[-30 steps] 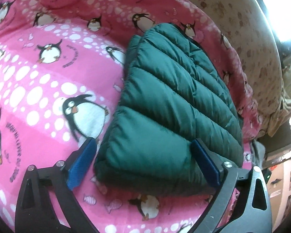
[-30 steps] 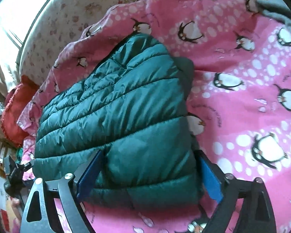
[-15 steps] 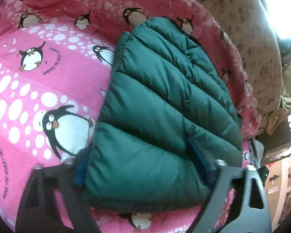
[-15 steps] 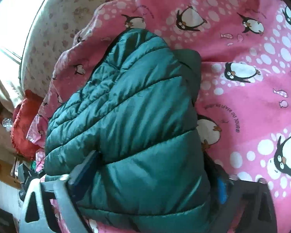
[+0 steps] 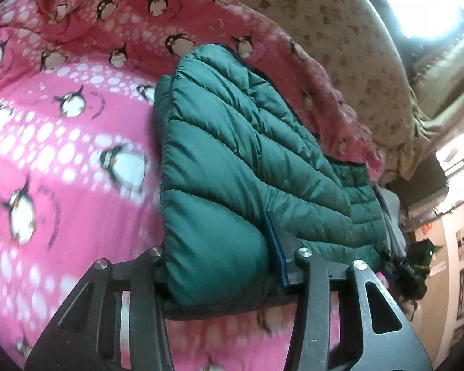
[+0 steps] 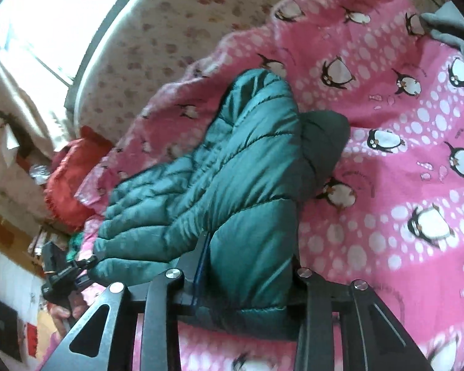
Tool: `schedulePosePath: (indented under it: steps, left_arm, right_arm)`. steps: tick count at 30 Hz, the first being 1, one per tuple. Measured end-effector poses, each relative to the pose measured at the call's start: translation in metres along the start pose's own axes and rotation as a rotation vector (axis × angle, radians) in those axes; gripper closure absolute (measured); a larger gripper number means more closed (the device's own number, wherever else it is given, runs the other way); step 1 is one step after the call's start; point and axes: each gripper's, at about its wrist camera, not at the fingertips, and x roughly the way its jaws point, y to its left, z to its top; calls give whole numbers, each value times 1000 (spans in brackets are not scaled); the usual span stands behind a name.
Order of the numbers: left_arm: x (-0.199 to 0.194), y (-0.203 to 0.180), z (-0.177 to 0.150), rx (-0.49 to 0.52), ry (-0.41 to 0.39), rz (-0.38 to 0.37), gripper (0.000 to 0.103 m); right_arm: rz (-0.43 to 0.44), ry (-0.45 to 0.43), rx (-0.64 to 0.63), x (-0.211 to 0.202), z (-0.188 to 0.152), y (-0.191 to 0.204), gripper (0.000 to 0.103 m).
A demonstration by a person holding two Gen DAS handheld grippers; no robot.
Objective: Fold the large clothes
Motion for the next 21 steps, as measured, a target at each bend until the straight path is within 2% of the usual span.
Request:
schedulePosePath:
  steps: [5, 9, 11, 13, 14, 16, 21]
  left_arm:
    - [-31, 7, -39, 18, 41, -10, 61]
    - [-30, 20, -50, 8, 53, 23, 60]
    - [-20, 28, -51, -16, 58, 45, 51]
    - [-16, 30, -53, -21, 32, 117, 27]
    - [-17, 30, -54, -17, 12, 146, 25]
    - [-23, 24, -59, -3, -10, 168, 24]
    - [-48, 2, -71, 90, -97, 271, 24]
  right_arm:
    - [46, 28, 16, -36, -42, 3, 71]
    - [59, 35, 58, -47, -72, -4, 71]
    - [-17, 49, 57, -40, -85, -10, 71]
    - [-113, 61, 37, -28, -94, -13, 66]
    - [-145, 63, 33, -24, -95, -13, 58]
    - [-209, 56, 13, -25, -98, -11, 51]
    - [-327, 12, -73, -45, -97, 9, 51]
